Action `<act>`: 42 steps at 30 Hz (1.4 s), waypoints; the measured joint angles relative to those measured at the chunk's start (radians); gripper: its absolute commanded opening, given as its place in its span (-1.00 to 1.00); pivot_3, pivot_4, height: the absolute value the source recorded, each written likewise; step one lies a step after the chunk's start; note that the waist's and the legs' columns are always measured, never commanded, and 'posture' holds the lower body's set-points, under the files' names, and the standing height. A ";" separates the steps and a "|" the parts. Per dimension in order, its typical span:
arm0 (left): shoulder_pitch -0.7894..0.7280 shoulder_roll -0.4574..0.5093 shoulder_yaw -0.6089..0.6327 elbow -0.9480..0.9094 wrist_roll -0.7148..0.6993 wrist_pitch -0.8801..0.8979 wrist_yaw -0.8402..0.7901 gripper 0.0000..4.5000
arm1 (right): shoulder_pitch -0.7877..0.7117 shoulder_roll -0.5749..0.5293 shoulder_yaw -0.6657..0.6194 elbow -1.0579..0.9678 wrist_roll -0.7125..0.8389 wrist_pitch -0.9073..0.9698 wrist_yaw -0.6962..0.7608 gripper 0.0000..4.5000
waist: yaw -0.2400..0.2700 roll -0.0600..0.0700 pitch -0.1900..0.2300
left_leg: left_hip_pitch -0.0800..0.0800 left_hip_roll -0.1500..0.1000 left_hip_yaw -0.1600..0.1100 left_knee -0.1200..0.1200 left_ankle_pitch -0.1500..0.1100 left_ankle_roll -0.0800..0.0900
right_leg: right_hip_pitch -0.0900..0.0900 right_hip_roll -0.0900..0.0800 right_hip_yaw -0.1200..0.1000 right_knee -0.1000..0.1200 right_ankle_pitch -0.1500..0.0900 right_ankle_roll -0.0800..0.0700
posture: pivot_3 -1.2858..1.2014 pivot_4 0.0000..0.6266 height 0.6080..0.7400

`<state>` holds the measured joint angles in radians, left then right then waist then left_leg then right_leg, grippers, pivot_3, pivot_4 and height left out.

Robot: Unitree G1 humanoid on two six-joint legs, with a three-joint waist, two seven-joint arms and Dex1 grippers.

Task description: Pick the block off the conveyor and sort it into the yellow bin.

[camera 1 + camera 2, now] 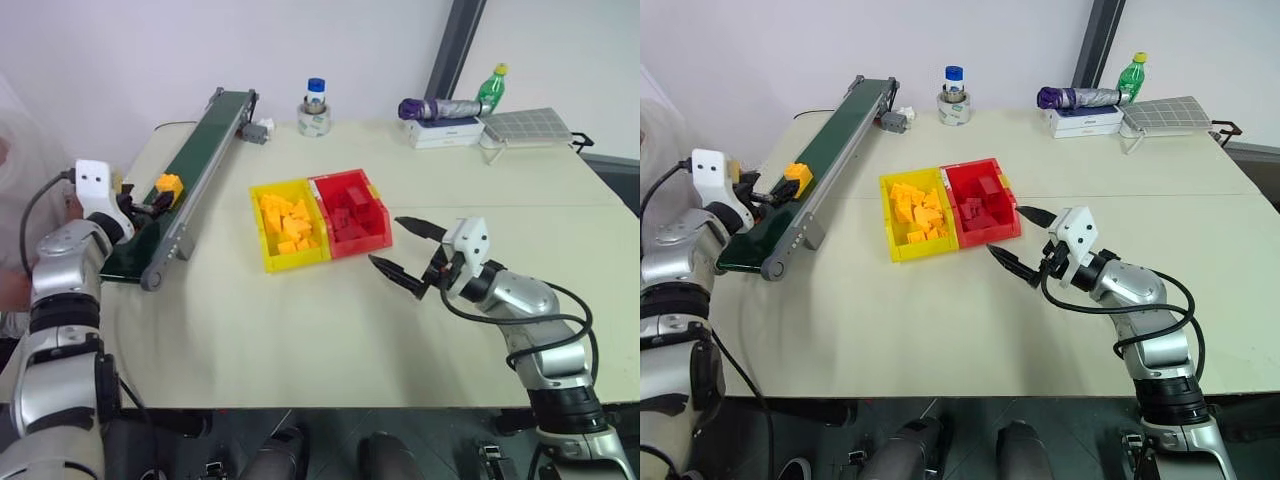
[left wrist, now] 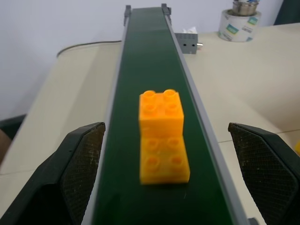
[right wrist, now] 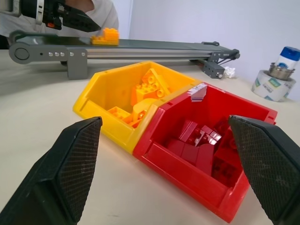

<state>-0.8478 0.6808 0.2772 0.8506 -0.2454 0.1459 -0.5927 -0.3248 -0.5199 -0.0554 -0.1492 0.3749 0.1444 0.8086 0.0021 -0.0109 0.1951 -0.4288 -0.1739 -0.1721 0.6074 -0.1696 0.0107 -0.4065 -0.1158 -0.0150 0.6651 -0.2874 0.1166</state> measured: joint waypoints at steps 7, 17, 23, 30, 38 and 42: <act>0.000 -0.014 0.000 0.051 0.018 -0.023 0.003 0.97 | 0.007 -0.012 -0.007 -0.012 0.000 -0.001 -0.005 1.00 | -0.004 0.000 0.000 | 0.000 0.000 0.000 0.000 0.000 0.000 | 0.000 0.000 0.000 0.000 0.000 0.000 | 0.03 -0.52 1.00; 0.028 -0.025 -0.007 0.024 0.015 -0.016 -0.002 -0.40 | 0.006 -0.011 -0.006 -0.012 -0.010 -0.012 -0.009 1.00 | -0.014 0.000 0.000 | 0.000 0.000 0.000 0.001 0.000 0.000 | 0.001 0.000 0.000 0.000 0.000 0.001 | 0.03 -0.52 1.00; 0.121 -0.067 0.054 -0.229 -0.102 0.063 -0.031 -0.40 | 0.004 -0.015 -0.008 -0.007 -0.019 -0.023 -0.011 1.00 | -0.014 0.000 0.000 | 0.000 0.000 0.000 0.001 0.000 0.000 | 0.001 0.000 0.000 0.001 0.000 0.000 | 0.03 -0.52 1.00; 0.187 -0.186 -0.024 -0.639 -0.230 0.245 -0.079 -0.40 | 0.002 -0.017 -0.008 -0.004 -0.020 -0.025 -0.010 1.00 | -0.010 0.000 0.000 | 0.000 0.000 0.000 0.004 0.000 0.000 | 0.003 0.000 0.001 0.000 0.001 0.001 | 0.03 -0.52 1.00; 0.143 -0.377 -0.170 -0.634 -0.123 0.218 0.072 -0.40 | 0.000 -0.017 -0.008 -0.002 -0.032 -0.027 -0.021 1.00 | -0.016 0.000 0.000 | 0.000 0.000 0.001 0.004 0.000 0.001 | 0.002 0.000 0.002 0.001 0.001 0.001 | 0.03 -0.52 1.00; 0.131 -0.436 -0.173 -0.589 -0.107 0.189 0.120 -0.17 | 0.004 -0.016 -0.009 -0.005 -0.038 -0.027 -0.036 1.00 | -0.012 0.000 0.000 | 0.000 0.000 0.001 0.004 0.000 0.001 | 0.002 0.000 0.002 0.000 0.001 0.001 | 0.03 -0.52 1.00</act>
<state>-0.7166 0.2453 0.1038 0.2618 -0.3525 0.3352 -0.4731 -0.3204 -0.5363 -0.0641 -0.1537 0.3373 0.1176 0.7730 -0.0097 -0.0113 0.1949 -0.4288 -0.1740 -0.1708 0.6110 -0.1696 0.0117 -0.4050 -0.1154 -0.0133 0.6656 -0.2862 0.1176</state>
